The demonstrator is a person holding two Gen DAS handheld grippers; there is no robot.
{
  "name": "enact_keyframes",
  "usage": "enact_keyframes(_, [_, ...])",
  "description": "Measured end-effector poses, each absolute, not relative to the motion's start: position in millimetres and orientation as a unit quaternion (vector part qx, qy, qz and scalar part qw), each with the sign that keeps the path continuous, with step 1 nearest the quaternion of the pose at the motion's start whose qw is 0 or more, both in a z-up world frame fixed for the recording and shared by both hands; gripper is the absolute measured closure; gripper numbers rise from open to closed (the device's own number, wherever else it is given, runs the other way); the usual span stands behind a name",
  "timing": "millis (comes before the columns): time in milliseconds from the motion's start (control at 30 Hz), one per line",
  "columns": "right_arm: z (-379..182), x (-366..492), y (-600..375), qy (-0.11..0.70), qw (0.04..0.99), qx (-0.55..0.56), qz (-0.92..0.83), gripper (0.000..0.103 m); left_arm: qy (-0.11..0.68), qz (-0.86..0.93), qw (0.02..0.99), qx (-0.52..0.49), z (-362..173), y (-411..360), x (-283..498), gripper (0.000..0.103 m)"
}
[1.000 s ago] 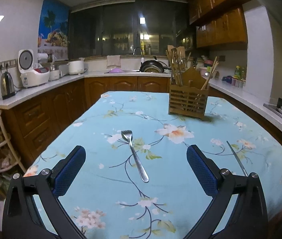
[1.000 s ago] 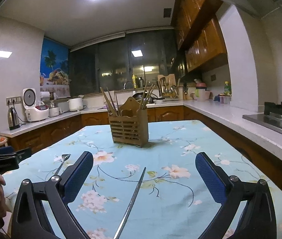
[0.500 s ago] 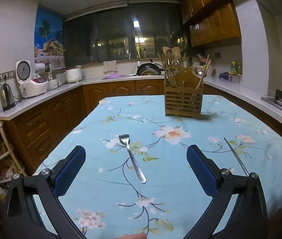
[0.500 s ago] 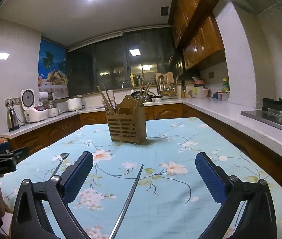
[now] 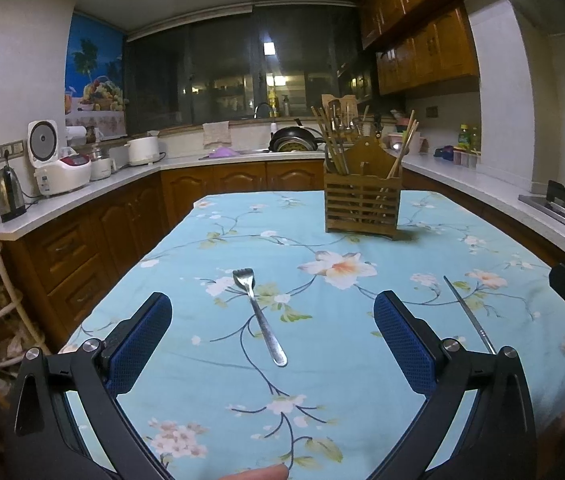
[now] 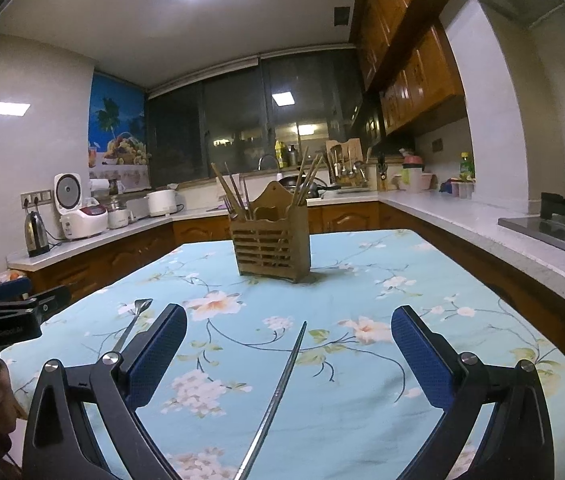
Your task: Organize utensils
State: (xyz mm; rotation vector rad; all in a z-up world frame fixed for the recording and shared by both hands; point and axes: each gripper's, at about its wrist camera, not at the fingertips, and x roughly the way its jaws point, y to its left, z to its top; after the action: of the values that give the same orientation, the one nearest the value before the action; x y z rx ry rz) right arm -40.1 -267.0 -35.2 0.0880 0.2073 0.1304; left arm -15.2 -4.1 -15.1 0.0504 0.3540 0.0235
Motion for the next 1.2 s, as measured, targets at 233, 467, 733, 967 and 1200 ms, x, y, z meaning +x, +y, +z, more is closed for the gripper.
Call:
enact_keyframes(233, [-35.2,-40.0,-265.6,0.104,0.991,0.045,0.070,0.000,0.173,0.003,0.985,0.030,-14.6,-9.3,-18.1,0.000])
enact_keyframes(467, [-33.9,-40.2,-261.8,0.104,0.991,0.043,0.075,0.000,0.172,0.000,0.985,0.029,-13.8,-10.5,-19.9,0.000])
enact_keyframes(733, [-34.1,-39.4,-261.6,0.105,0.991,0.044,0.075,0.000,0.173,-0.001,0.984,0.028,-13.5,-11.7,-20.6,0.000])
enact_keyframes(967, [-34.1,-38.7,-261.3,0.106,0.990,0.044,0.076,0.000,0.173,0.001,0.985,0.026,-14.0,-10.3,-20.6,0.000])
enact_keyframes(1200, [-33.6,-39.3,-259.6,0.104,0.991,0.046,0.077,0.000,0.172,0.000,0.985,0.026,-13.0,-10.0,-21.0,0.000])
